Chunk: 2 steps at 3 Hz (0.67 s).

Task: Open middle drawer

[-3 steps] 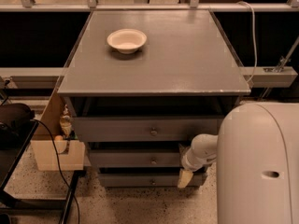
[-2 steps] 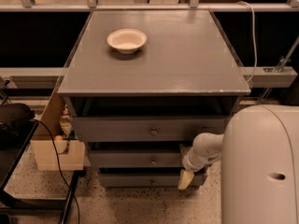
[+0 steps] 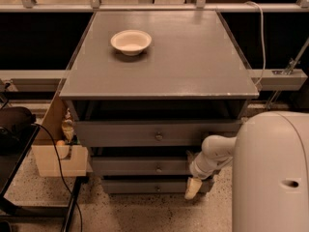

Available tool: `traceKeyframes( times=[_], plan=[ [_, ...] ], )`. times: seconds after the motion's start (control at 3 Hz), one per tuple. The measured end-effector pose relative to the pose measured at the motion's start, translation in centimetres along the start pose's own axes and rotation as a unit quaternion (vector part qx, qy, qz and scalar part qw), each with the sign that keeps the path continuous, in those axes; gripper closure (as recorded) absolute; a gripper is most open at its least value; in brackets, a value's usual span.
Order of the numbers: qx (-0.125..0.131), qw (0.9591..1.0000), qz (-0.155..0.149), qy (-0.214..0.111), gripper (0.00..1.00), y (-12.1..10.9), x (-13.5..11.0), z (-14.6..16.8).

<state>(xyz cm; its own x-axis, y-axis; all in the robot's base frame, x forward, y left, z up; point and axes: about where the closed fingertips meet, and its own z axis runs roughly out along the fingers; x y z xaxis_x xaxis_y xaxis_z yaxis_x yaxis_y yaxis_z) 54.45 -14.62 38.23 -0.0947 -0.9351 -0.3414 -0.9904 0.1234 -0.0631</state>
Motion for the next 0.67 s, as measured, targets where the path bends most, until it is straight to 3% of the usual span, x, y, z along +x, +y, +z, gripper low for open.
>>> traceKeyframes(
  times=[0.33, 0.67],
  plan=[
    [-0.022, 0.9997, 0.003, -0.003, 0.0, 0.84, -0.01, -0.29],
    [-0.022, 0.9997, 0.003, -0.003, 0.0, 0.83, -0.06, -0.43]
  ],
)
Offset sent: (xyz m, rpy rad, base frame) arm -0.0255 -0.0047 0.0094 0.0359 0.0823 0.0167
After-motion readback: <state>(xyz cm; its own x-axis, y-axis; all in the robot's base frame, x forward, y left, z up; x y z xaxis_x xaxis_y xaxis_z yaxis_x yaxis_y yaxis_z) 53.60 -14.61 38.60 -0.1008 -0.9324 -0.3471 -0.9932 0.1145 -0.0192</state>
